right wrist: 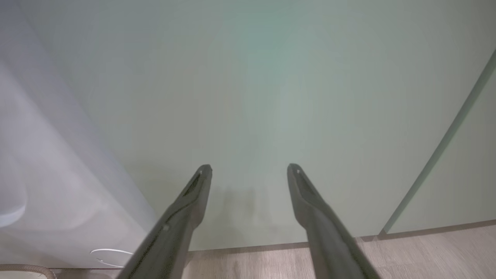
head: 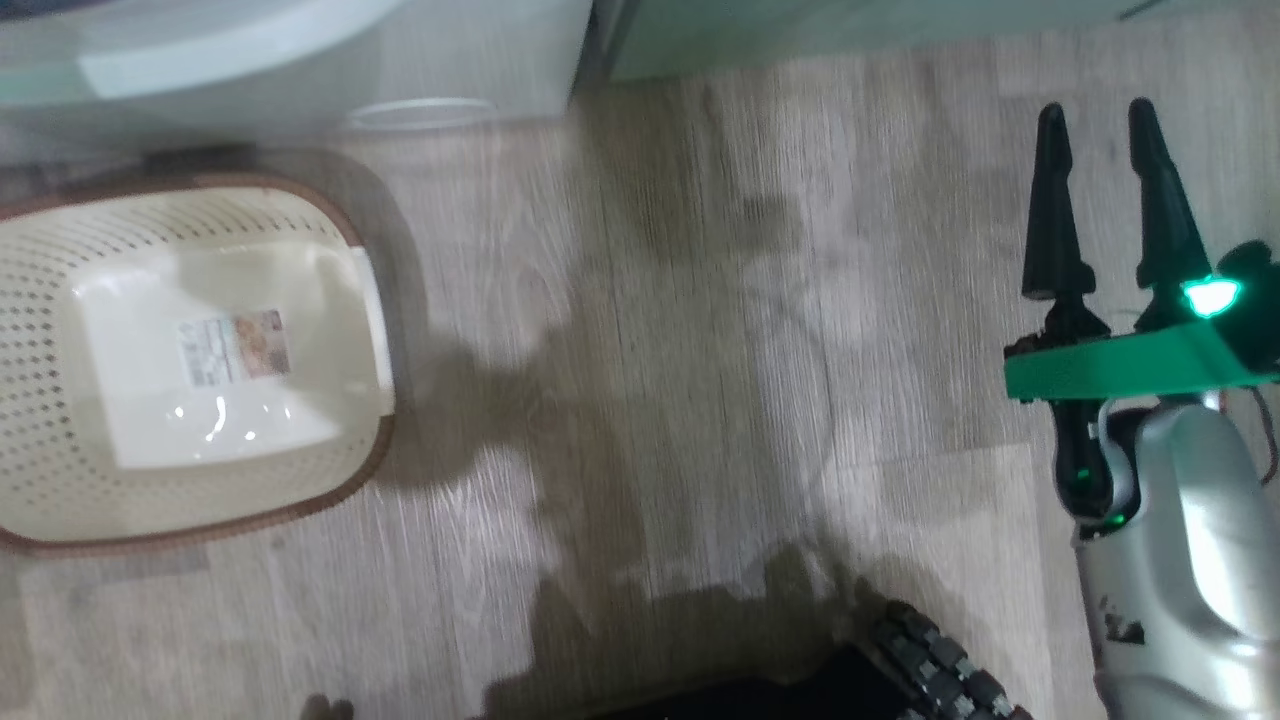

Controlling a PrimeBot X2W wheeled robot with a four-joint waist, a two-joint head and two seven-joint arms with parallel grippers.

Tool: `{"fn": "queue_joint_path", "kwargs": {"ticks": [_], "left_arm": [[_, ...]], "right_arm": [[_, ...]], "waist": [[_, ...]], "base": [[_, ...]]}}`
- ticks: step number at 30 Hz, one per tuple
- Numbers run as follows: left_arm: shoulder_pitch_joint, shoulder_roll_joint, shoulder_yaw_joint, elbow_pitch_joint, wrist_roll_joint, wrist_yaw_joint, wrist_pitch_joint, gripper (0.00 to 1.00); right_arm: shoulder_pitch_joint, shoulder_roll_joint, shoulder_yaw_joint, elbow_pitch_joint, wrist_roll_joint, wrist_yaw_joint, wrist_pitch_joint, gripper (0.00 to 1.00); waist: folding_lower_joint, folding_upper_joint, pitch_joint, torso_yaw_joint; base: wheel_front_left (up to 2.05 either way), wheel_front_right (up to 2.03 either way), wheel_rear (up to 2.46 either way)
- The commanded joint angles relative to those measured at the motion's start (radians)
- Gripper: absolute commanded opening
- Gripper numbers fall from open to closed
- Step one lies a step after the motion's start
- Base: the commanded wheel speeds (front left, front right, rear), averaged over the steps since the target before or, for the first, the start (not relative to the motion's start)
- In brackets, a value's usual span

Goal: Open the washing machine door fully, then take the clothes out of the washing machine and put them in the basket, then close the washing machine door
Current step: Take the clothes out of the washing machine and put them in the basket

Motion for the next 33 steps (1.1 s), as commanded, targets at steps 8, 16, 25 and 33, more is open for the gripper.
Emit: {"fn": "queue_joint_path", "kwargs": {"ticks": [8,16,25,33], "left_arm": [[0.189,-0.005,-0.084,-0.054,-0.068,-0.006,-0.079,0.00],[0.364,-0.096,-0.149,-0.074,-0.107,-0.006,-0.146,0.00],[0.550,-0.195,-0.195,-0.060,-0.101,0.015,-0.227,0.00],[0.684,-0.246,-0.221,-0.009,-0.114,0.017,-0.241,0.00]], "right_arm": [[0.119,0.010,0.004,0.008,-0.019,-0.001,-0.006,1.00],[0.212,-0.005,-0.002,0.032,-0.021,-0.001,-0.006,1.00],[0.284,-0.014,0.001,0.046,-0.014,-0.001,-0.006,1.00],[0.311,-0.021,0.008,0.044,-0.009,-0.001,-0.006,1.00]], "waist": [[-0.0001,0.0000,-0.207,0.056],[-0.0001,0.0000,-0.363,0.109],[-0.0001,0.0000,-0.480,0.154],[-0.0001,0.0000,-0.519,0.168]], "base": [[0.00,0.00,0.00],[0.00,0.00,0.00],[0.00,0.00,0.00],[0.00,0.00,0.00]]}}
